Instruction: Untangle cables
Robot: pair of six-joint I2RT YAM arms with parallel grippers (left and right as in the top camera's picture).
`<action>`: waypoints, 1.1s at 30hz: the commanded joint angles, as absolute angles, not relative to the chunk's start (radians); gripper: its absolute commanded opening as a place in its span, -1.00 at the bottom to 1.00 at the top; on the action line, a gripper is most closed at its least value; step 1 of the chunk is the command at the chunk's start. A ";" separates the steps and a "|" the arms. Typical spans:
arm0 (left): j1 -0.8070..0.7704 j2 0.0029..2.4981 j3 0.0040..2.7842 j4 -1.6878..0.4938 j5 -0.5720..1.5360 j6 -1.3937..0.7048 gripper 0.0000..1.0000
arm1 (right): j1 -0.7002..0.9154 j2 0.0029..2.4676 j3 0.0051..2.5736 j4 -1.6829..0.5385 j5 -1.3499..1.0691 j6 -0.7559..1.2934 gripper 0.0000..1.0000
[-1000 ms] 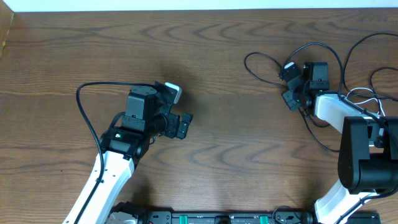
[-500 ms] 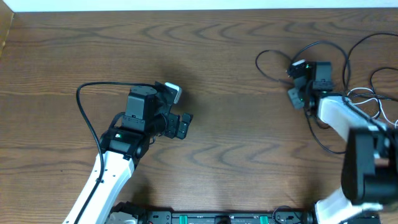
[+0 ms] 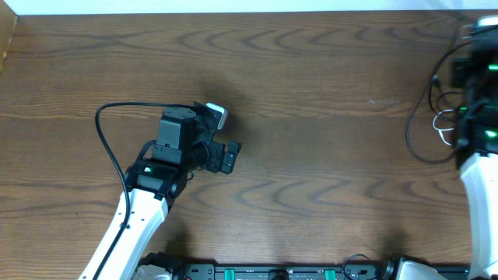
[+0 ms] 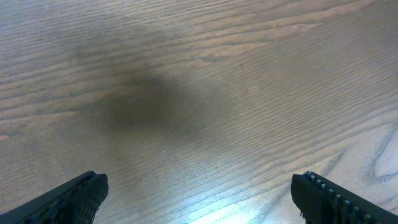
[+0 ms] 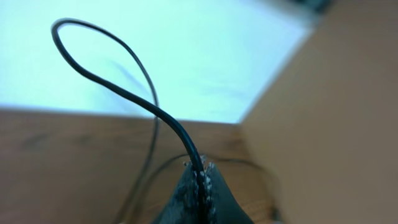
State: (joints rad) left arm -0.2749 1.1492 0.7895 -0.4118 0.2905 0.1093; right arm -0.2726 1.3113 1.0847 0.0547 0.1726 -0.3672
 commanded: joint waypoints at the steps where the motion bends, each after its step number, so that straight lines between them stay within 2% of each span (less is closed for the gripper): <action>1: -0.271 1.151 0.789 -0.411 0.303 0.126 1.00 | -0.373 1.306 1.107 0.094 0.185 -0.321 -0.98; 5: -0.271 1.151 0.789 -0.411 0.303 0.126 1.00 | -0.505 1.316 1.107 0.125 0.180 -0.225 -0.98; 11: -0.271 1.151 0.789 -0.411 0.303 0.126 1.00 | -0.690 1.405 1.107 0.083 0.093 -0.197 -0.98; 17: -0.271 1.151 0.789 -0.411 0.303 0.126 1.00 | -0.728 1.573 1.107 -0.022 0.090 -0.170 -0.98; 24: -0.271 1.151 0.789 -0.411 0.303 0.125 1.00 | -0.719 1.757 1.107 -0.096 0.091 0.024 -0.97; 25: -0.271 1.151 0.789 -0.411 0.303 0.125 1.00 | -0.719 1.772 1.107 -0.107 0.091 0.044 -0.73; 27: -0.271 1.151 0.789 -0.411 0.303 0.125 1.00 | -0.719 1.796 1.107 -0.128 0.090 0.080 0.57; 28: -0.271 1.151 0.789 -0.411 0.303 0.125 1.00 | -0.719 1.802 1.107 -0.135 0.090 0.081 0.98; 33: -0.271 1.151 0.789 -0.411 0.303 0.126 1.00 | -0.717 1.781 1.107 -0.143 0.067 0.086 0.99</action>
